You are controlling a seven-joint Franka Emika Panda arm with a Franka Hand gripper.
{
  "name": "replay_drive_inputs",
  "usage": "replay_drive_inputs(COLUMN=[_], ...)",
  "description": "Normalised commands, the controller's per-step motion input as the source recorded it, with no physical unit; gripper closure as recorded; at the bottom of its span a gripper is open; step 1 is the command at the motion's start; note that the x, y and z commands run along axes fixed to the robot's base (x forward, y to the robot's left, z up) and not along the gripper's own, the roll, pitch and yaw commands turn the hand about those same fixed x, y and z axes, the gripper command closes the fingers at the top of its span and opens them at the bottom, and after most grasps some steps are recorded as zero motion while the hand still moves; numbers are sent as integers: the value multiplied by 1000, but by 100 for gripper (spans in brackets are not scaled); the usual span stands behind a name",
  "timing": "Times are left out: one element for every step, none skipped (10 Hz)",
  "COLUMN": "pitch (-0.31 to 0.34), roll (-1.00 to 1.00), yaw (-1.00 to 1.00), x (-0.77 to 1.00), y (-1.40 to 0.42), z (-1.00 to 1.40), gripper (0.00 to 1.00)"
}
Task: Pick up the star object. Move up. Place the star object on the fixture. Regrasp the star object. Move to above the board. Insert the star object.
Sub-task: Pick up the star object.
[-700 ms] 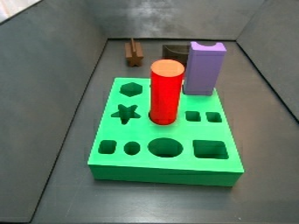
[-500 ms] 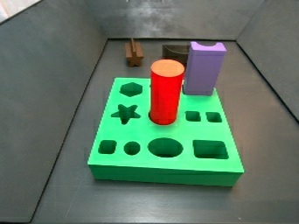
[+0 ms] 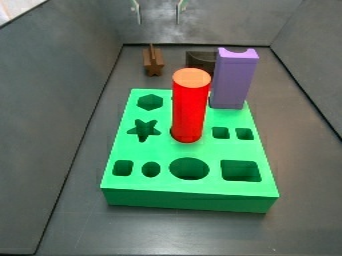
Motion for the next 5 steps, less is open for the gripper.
replay_drive_inputs(pitch=[-139, -119, -130, -187, -204], roll=[-166, -153, -167, -134, -127], yaw=[449, 380, 280, 149, 0], x=[6, 34, 0, 0, 0], y=[-163, -151, -134, -140, -54], z=[-337, -303, -269, -403, -397], gripper=[0, 0, 0, 0, 0])
